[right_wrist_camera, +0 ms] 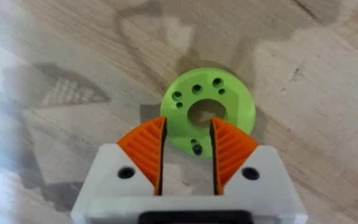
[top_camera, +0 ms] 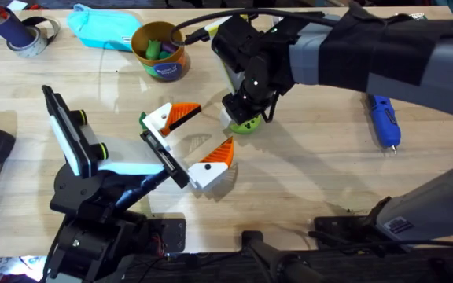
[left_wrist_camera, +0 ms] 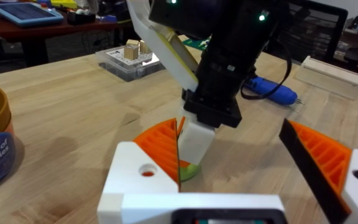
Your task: Pick up the gripper from the table and insert it into the empty holder that is missing its gripper. Then pick up a screw, insert it into the mounting hole, and use the screwdriver to tighten it. Finally, clean up the table by picking up the vegetable and placing it into the bucket.
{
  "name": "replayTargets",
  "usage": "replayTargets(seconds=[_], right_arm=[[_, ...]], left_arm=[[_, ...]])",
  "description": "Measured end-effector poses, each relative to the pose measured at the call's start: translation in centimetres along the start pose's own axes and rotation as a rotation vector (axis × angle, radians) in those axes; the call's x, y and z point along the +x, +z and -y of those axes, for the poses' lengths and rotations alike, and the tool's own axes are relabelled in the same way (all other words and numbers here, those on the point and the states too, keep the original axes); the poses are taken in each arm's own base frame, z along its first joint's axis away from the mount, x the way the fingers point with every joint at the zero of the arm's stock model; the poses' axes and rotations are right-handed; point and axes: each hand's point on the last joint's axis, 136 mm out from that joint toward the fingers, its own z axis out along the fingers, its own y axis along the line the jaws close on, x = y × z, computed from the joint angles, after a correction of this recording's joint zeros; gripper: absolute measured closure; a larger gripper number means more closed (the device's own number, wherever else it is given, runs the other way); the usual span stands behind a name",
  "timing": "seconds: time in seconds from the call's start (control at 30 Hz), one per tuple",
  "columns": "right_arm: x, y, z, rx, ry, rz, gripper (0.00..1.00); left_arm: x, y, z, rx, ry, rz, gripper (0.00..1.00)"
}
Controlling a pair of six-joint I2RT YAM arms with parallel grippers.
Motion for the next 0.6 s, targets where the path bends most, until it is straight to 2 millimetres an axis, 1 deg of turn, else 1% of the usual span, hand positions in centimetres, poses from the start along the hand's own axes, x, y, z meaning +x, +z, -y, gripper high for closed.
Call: replayTargets(seconds=[0.1,0.23,0.33,0.5,0.6], right_arm=[[0.1,0.0,0.0,0.001,0.0,-0.004,0.593],[1.2,-0.1,0.4,0.011,0.001,-0.053,0.593],[1.7,-0.5,0.8,0.016,0.008,-0.071,0.593],[2.4,-2.8,1.2,0.017,0.016,-0.069,0.593],[1.9,-3.5,1.0,0.011,0.014,-0.037,0.593]], left_arm=[[0.0,0.0,0.0,0.0,0.0,0.001,0.008],[0.0,0.0,0.0,0.0,0.0,0.001,0.008],[0.0,0.0,0.0,0.0,0.0,0.001,0.008],[0.0,0.0,0.0,0.0,0.0,0.001,0.008],[0.0,0.0,0.0,0.0,0.0,0.001,0.008]])
